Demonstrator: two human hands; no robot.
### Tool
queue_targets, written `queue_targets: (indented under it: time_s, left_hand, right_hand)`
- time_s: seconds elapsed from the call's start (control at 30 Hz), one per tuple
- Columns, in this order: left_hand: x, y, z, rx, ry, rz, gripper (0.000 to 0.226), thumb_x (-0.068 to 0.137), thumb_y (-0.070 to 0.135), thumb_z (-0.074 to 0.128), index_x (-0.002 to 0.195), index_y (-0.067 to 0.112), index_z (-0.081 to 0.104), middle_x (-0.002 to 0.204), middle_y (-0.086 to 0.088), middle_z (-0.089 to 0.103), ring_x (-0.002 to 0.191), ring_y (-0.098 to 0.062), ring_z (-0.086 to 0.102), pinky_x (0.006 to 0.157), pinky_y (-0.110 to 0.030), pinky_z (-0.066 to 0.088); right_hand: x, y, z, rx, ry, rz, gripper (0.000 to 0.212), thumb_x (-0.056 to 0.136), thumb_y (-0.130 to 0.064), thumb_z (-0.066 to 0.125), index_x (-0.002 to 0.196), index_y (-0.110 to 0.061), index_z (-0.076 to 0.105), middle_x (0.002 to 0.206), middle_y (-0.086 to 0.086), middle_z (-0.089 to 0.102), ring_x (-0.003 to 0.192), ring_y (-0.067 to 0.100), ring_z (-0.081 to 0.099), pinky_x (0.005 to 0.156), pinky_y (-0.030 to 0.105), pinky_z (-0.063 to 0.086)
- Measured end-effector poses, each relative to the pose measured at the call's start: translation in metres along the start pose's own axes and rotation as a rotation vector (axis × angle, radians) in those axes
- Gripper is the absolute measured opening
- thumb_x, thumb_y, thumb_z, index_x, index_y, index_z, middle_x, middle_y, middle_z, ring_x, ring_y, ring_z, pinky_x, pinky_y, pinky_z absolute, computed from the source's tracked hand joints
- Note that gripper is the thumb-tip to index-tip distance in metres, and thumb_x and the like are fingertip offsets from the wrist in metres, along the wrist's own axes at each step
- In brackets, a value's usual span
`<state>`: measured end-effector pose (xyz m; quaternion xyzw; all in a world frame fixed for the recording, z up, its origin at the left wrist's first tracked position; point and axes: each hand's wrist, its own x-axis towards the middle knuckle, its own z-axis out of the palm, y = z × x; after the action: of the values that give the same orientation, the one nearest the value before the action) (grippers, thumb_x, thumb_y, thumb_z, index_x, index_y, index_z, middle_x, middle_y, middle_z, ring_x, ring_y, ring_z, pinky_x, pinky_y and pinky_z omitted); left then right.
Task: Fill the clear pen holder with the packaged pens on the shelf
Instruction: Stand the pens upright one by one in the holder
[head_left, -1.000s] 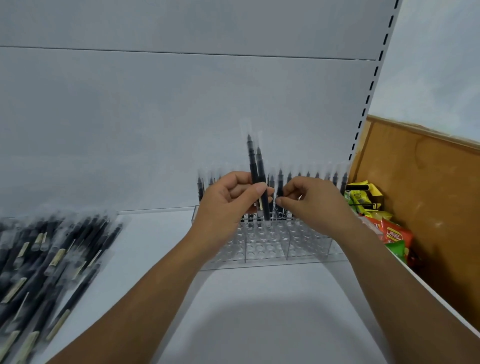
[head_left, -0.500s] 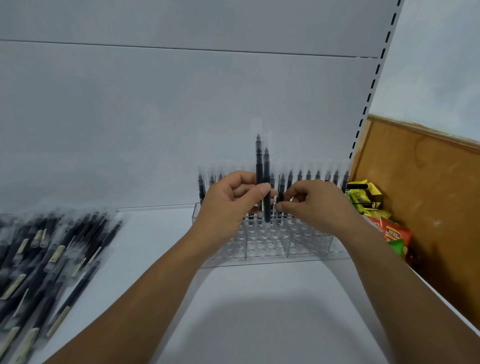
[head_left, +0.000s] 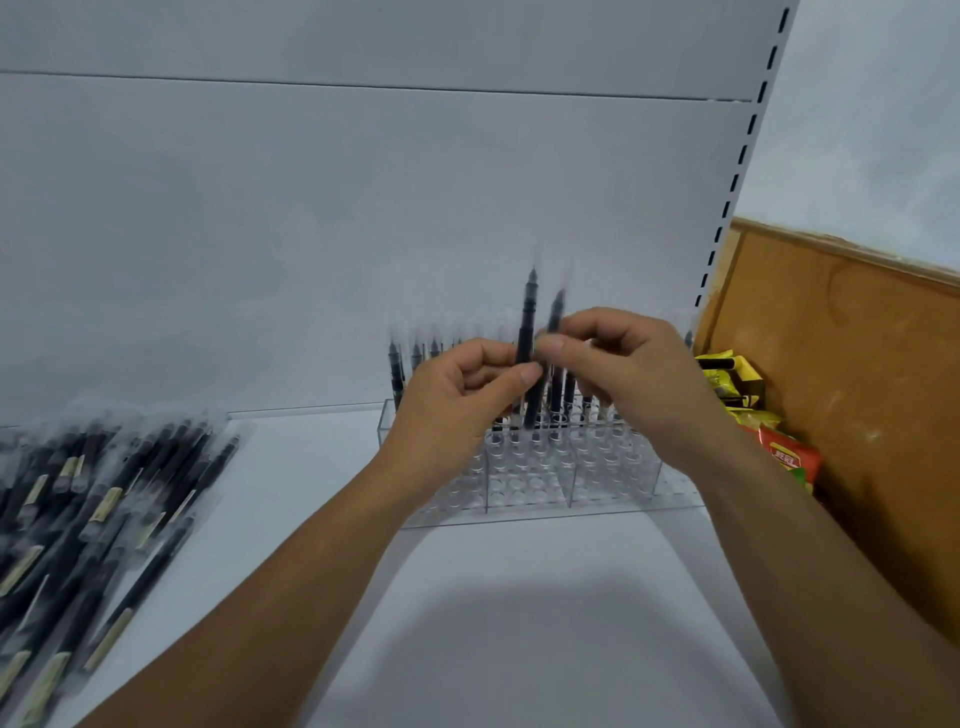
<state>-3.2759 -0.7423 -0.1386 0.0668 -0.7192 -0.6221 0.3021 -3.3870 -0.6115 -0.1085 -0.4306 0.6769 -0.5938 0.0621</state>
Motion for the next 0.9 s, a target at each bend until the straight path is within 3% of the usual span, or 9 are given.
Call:
queue_targets:
  time_s: [0.13,0.23,0.37,0.53,0.7,0.9]
  left_hand:
    - [0.0,0.0,-0.001,-0.037,0.04,-0.008,0.016,0.088,0.017,0.067,0.104,0.013,0.069,0.091,0.002,0.076,0.089,-0.011,0.072,0.077,-0.02,0.055]
    - [0.0,0.0,-0.001,-0.032,0.025,-0.017,0.013,0.088,0.016,0.066,0.101,0.016,0.069,0.09,0.002,0.076,0.088,-0.012,0.072,0.074,-0.017,0.053]
    - [0.0,0.001,0.0,-0.012,0.002,-0.02,0.016,0.088,0.017,0.067,0.104,0.013,0.069,0.091,0.001,0.076,0.088,-0.012,0.072,0.073,-0.017,0.052]
    - [-0.001,0.001,0.0,-0.006,0.0,-0.028,0.018,0.088,0.017,0.068,0.105,0.014,0.069,0.092,0.002,0.076,0.087,-0.011,0.072,0.072,-0.015,0.051]
    - [-0.001,0.002,0.0,-0.013,0.0,-0.027,0.016,0.087,0.017,0.068,0.103,0.014,0.069,0.09,0.002,0.076,0.086,-0.01,0.072,0.07,-0.013,0.05]
    - [-0.001,0.001,0.0,0.001,0.002,-0.033,0.018,0.087,0.018,0.069,0.104,0.013,0.069,0.091,0.0,0.076,0.086,-0.011,0.072,0.07,-0.014,0.05]
  right_hand:
    - [0.007,0.001,-0.019,0.174,0.29,-0.008,0.01,0.09,-0.023,0.067,0.096,-0.016,0.071,0.084,-0.002,0.073,0.055,0.005,0.052,0.051,0.017,0.042]
    - [0.011,0.012,-0.024,-0.003,0.388,-0.032,0.013,0.09,-0.027,0.069,0.099,-0.017,0.071,0.081,-0.005,0.07,0.055,0.004,0.056,0.053,0.017,0.045]
    - [0.012,0.024,-0.017,-0.223,0.344,-0.044,0.008,0.089,-0.031,0.07,0.094,-0.024,0.07,0.081,-0.008,0.069,0.057,0.004,0.06,0.059,0.02,0.052]
    - [0.013,0.029,-0.015,-0.292,0.285,-0.011,0.007,0.088,-0.033,0.07,0.094,-0.028,0.069,0.081,-0.01,0.069,0.066,0.01,0.066,0.072,0.035,0.059]
    - [0.013,0.034,-0.014,-0.369,0.215,0.033,0.008,0.086,-0.034,0.073,0.086,-0.029,0.067,0.076,-0.012,0.067,0.058,0.003,0.062,0.062,0.025,0.052]
    - [0.013,0.037,-0.014,-0.537,0.069,0.138,0.015,0.084,-0.036,0.075,0.089,-0.026,0.065,0.077,-0.011,0.066,0.064,0.007,0.064,0.062,0.024,0.05]
